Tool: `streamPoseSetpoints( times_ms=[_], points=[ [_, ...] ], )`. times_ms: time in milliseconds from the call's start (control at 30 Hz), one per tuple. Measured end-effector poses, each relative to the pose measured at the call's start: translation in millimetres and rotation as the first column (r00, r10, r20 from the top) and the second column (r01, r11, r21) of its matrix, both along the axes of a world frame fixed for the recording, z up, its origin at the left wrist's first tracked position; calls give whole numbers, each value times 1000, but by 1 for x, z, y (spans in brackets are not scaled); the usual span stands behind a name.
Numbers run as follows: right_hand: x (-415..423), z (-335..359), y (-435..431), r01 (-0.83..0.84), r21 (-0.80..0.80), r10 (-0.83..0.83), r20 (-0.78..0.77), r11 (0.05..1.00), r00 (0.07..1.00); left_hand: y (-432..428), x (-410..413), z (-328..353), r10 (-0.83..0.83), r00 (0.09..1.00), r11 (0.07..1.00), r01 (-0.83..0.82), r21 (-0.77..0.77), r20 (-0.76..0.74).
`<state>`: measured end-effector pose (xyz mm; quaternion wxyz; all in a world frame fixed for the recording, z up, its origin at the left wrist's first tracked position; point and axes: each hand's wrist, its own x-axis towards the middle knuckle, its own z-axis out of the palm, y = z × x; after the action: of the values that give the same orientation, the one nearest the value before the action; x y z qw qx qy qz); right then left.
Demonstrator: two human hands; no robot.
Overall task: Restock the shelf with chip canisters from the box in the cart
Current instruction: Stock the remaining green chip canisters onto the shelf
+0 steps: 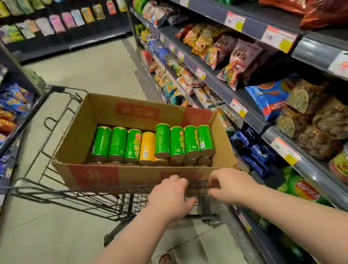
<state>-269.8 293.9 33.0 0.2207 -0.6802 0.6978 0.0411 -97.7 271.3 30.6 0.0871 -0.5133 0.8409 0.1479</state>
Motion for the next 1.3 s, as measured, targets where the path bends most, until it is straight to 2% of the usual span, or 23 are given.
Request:
streamPoseSetpoints(
  times_ms=[267,400,567,733,1000,1300],
  points=[
    [25,-10,-86,152,39,-154,38,988,987,-102,32,1,-108,993,994,109,27,-45],
    [40,-17,-121,214,76,-219,58,974,974,-149,57,-8,-146,989,987,146,63,-17],
    [47,-34,-140,311,134,-325,100,941,940,-183,70,-28,-184,983,975,186,119,-28],
    [37,-52,-156,353,212,-376,79,911,923,-204,62,-50,-176,984,963,178,202,-29],
    [19,-88,-226,263,269,-306,134,927,942,-249,50,-73,-86,996,966,81,245,8],
    [10,-141,-295,186,357,-243,122,915,962,-293,41,-112,-12,991,940,-36,339,137]
  ],
)
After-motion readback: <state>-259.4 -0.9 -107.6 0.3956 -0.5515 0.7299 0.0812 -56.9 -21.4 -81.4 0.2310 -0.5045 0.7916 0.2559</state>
